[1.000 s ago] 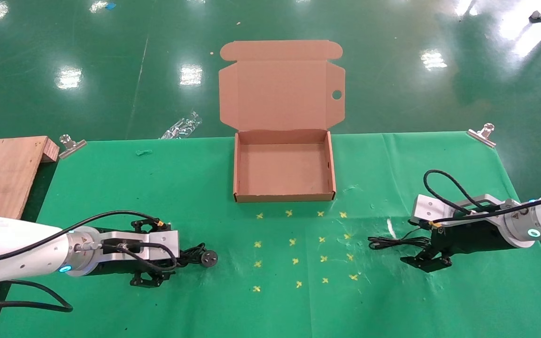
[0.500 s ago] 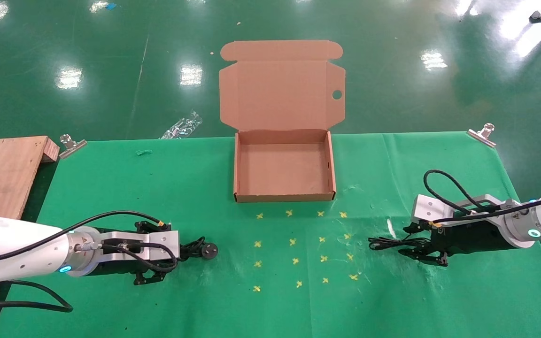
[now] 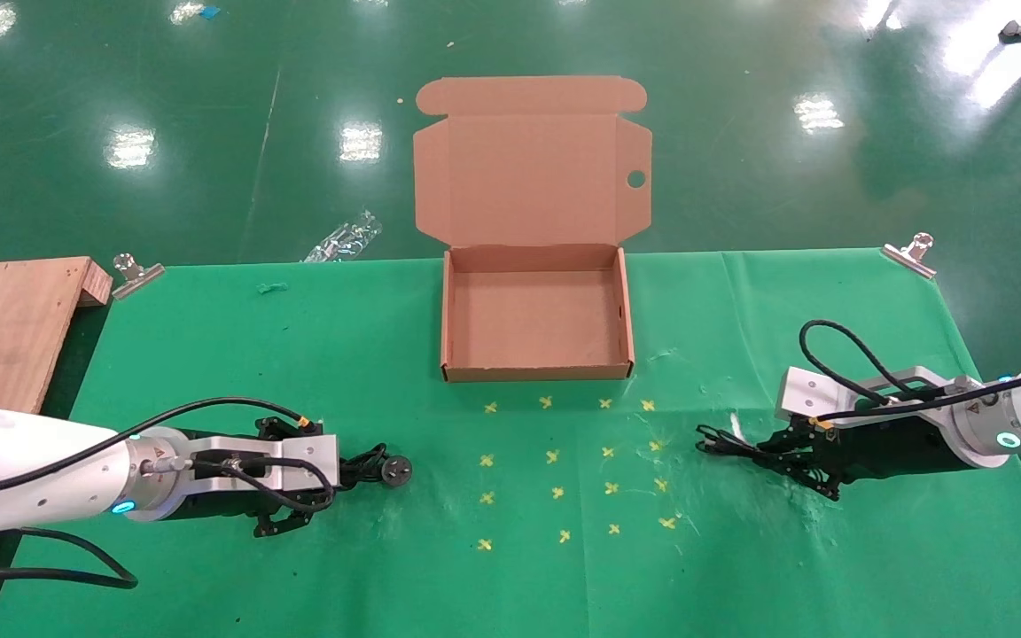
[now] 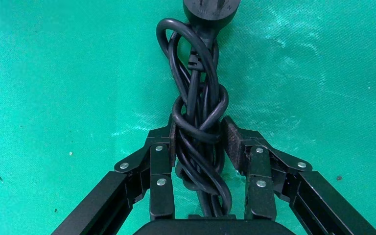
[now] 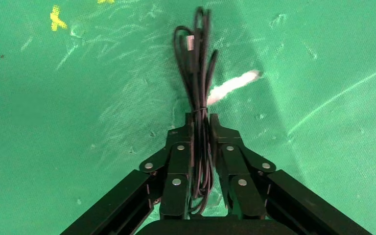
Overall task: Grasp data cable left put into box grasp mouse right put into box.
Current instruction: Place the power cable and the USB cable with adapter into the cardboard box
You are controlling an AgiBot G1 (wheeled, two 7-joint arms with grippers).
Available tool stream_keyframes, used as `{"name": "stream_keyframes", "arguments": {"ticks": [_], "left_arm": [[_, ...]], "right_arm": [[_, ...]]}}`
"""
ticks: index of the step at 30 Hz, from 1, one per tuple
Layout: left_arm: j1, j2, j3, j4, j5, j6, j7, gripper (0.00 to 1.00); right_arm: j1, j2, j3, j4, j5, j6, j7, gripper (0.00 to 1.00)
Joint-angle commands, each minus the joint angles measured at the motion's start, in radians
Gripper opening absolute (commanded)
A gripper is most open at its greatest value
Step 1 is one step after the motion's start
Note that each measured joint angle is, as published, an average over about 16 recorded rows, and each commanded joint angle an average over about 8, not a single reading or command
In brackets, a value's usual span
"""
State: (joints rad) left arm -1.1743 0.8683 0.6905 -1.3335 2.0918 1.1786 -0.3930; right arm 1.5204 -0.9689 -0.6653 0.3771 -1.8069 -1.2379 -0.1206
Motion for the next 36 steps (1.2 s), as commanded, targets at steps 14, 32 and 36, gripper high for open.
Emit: {"name": "stream_keyframes", "arguments": {"ticks": [14, 32, 36], "left_arm": [[-0.019, -0.007, -0.011, 0.003, -0.019, 0.006, 0.008, 0.0], [-0.229, 0.149, -0.055, -0.003, -0.138, -0.005, 0.096, 0.0], [-0.222, 0.289, -0.006, 0.021, -0.005, -0.101, 0.066, 0.0]], "right_arm": [[0.007, 0.004, 0.003, 0.006, 0.003, 0.0, -0.003, 0.0], [0.153, 0.11, 0.041, 0.246, 0.004, -0.007, 0.095, 0.0], [0.165, 0.146, 0.049, 0.359, -0.002, -0.016, 0.164, 0.0]]}}
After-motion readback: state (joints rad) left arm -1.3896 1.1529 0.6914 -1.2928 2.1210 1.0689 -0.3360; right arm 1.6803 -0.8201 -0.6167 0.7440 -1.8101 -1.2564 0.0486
